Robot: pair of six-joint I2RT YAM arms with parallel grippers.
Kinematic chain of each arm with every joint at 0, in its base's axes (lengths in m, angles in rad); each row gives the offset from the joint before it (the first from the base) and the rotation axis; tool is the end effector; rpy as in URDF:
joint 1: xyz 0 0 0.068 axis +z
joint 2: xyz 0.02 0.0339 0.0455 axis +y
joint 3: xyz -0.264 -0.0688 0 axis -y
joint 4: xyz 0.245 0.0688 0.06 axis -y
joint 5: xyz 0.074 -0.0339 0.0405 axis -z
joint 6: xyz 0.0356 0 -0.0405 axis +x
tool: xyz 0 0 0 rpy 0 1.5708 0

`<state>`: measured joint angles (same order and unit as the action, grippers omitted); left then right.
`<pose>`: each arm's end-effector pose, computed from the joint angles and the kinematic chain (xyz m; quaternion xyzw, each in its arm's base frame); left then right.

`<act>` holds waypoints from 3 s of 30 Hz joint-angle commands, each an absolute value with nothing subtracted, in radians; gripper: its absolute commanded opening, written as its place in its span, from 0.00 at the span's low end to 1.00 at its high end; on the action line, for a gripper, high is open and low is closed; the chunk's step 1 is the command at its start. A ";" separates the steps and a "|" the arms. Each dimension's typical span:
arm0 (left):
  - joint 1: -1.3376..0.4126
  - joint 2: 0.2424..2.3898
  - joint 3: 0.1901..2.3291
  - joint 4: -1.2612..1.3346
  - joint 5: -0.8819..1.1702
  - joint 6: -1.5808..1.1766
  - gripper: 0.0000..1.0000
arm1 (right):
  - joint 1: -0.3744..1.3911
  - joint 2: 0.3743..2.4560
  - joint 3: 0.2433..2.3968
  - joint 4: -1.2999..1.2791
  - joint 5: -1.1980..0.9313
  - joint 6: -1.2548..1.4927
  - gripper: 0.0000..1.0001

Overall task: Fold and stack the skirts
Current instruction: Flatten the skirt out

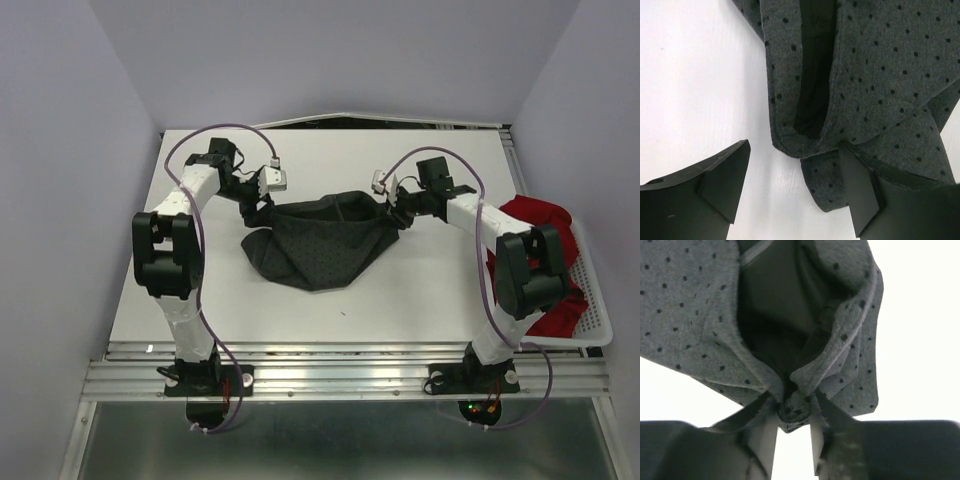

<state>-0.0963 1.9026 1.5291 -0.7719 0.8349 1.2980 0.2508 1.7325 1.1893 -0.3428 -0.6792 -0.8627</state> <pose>0.3920 -0.0644 0.2404 0.6393 0.6301 -0.2178 0.3832 0.3505 0.1129 0.2200 -0.5643 0.6949 0.2039 0.3964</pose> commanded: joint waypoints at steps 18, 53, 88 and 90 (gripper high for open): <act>-0.057 1.843 1.913 -0.827 0.695 1.100 0.00 | 0.181 1.687 1.601 -0.425 -0.364 -0.825 0.01; -0.084 1.805 2.046 -0.275 0.230 0.595 0.00 | 0.181 2.086 2.363 -0.460 -0.074 -0.905 0.01; -0.089 1.523 1.025 -0.087 0.431 0.897 0.00 | 0.169 1.616 1.008 -0.143 -0.314 -1.117 0.01; -0.089 1.479 0.970 -0.155 0.452 0.961 0.00 | 0.169 1.574 0.971 -0.207 -0.330 -1.167 0.01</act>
<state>-0.1547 1.6241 1.0275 -0.0616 0.5377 0.8268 0.2359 1.6764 1.0298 -0.0841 -0.4305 -1.0786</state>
